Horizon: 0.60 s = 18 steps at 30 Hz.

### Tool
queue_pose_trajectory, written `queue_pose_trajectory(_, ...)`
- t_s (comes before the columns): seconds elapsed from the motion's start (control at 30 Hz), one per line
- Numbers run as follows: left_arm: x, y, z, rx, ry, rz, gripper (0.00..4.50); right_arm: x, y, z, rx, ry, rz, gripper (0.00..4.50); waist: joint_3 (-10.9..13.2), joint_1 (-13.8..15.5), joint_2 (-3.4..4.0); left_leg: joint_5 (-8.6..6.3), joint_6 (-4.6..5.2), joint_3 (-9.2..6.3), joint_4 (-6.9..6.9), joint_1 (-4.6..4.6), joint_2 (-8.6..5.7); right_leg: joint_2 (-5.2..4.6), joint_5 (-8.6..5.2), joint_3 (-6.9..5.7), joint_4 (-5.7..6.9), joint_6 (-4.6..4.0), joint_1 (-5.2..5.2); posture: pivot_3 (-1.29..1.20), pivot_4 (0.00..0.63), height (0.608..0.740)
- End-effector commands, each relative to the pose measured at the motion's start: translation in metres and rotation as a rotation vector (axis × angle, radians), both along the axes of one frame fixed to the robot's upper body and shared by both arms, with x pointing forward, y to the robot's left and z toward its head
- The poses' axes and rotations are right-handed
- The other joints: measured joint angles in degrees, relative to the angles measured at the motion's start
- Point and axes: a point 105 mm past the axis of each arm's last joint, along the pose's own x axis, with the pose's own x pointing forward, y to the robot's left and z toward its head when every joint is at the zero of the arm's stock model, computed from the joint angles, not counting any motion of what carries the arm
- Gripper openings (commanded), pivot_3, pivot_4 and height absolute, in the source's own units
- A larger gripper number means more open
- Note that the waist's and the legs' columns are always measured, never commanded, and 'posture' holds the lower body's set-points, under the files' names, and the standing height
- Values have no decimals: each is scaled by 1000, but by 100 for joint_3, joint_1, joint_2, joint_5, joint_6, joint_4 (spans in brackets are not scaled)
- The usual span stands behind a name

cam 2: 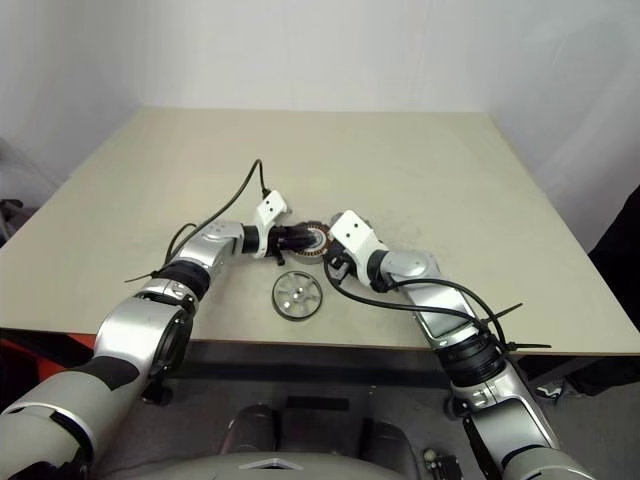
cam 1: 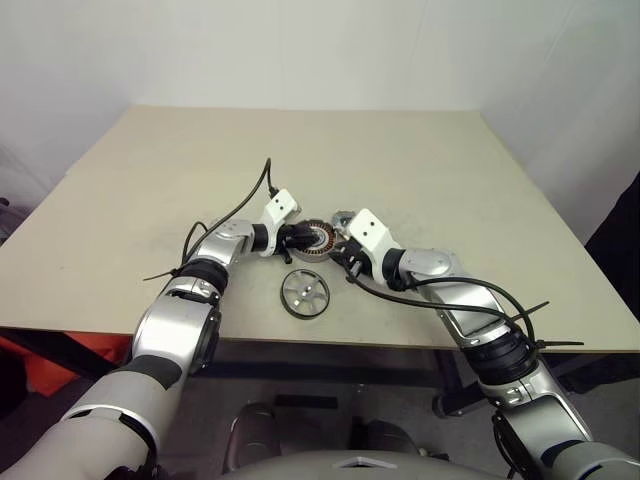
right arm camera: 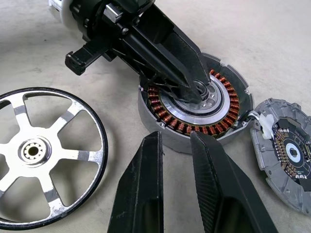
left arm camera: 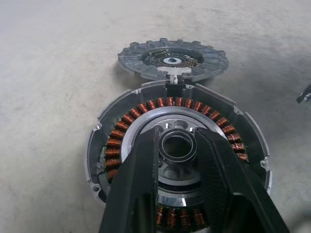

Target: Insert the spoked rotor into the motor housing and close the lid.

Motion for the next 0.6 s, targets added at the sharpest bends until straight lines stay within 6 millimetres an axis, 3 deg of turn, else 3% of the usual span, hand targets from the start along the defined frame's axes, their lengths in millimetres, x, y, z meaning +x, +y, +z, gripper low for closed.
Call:
queue_pose_trajectory(0.03, 6, 3, 9, 12, -49, 17, 1153, 5, -1, 14, 15, -56, -5, 927, 0, -1, 0, 0, 0, 0, 0, 0, 0, 0, 0, 0, 0, 0, 0, 0, 0, 740)
queue_pose_trajectory(0.4, 6, 10, 11, -9, -32, 24, 1153, 7, 0, 14, 13, -59, 0, 927, 0, -8, 0, 0, 0, 0, 0, 2, 1, 1, 0, 0, 0, 0, 0, 0, 0, 740)
queue_pose_trajectory(0.5, 6, 11, 9, 11, -41, 31, 1789, 7, 0, 15, 12, -61, -1, 927, 0, -8, 0, 0, 0, 0, -3, 2, 1, 1, 0, 0, 0, 0, -1, 0, 0, 740)
queue_pose_trajectory(0.6, 8, 13, 9, 16, -50, 48, 1789, 7, -1, 14, 10, -61, -2, 927, 0, -7, 0, 0, 0, 0, -4, 1, 0, 0, 0, -1, -1, 0, 0, 0, 0, 740)
